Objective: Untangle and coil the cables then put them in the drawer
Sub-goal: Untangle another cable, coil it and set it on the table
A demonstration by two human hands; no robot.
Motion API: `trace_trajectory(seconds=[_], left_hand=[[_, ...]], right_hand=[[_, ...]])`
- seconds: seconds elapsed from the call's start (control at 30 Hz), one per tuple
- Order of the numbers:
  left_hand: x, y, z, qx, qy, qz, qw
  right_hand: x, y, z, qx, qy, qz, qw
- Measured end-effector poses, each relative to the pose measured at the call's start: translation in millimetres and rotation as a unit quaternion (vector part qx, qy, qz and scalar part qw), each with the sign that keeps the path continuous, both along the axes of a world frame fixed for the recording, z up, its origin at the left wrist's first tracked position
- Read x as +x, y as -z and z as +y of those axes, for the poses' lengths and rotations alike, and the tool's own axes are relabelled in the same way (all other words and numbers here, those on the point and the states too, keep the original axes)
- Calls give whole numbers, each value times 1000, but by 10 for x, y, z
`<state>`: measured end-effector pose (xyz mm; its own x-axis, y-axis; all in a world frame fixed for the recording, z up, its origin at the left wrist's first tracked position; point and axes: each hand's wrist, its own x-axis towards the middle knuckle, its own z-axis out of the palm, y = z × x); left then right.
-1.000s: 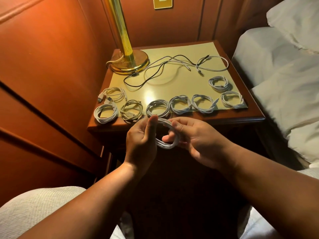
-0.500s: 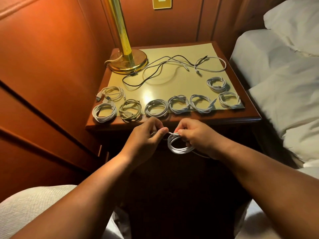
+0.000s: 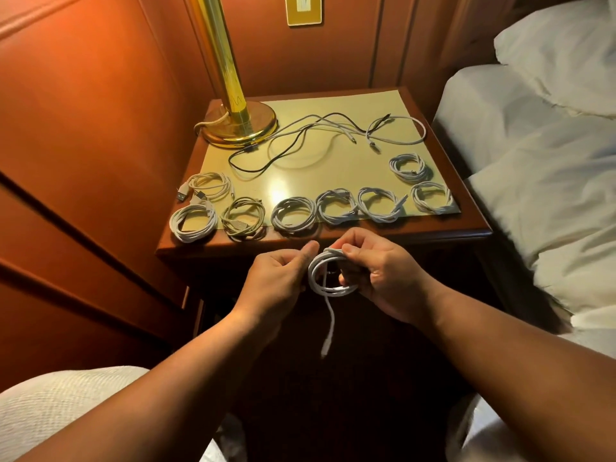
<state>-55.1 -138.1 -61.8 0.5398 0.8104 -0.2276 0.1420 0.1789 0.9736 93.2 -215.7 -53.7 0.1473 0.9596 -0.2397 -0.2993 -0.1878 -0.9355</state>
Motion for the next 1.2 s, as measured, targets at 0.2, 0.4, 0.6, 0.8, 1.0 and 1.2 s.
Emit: trace_trajectory(seconds=[0.2,0.4,0.6,0.8,1.0,1.2], left_hand=[[-29,5,-15,-56,110,-2,992],[-40,-58,43,-154,139,-12,978],[-7,-22,26,-73,78,26,994],[-48,117,50,270,2,133,953],[-59,100,44,394,14,176,902],[-74,57,22,295,-27,157,942]], right_hand=[[-10,49,69,24,12,-103,994],[-48,67,133,44,32,-196,979],[-94,131,175,10,26,-226,974],[-118,169,165,-24,64,-236,969],[-132,152,146,-25,55,-305,950],[-115,89,117,9,46,-381,923]])
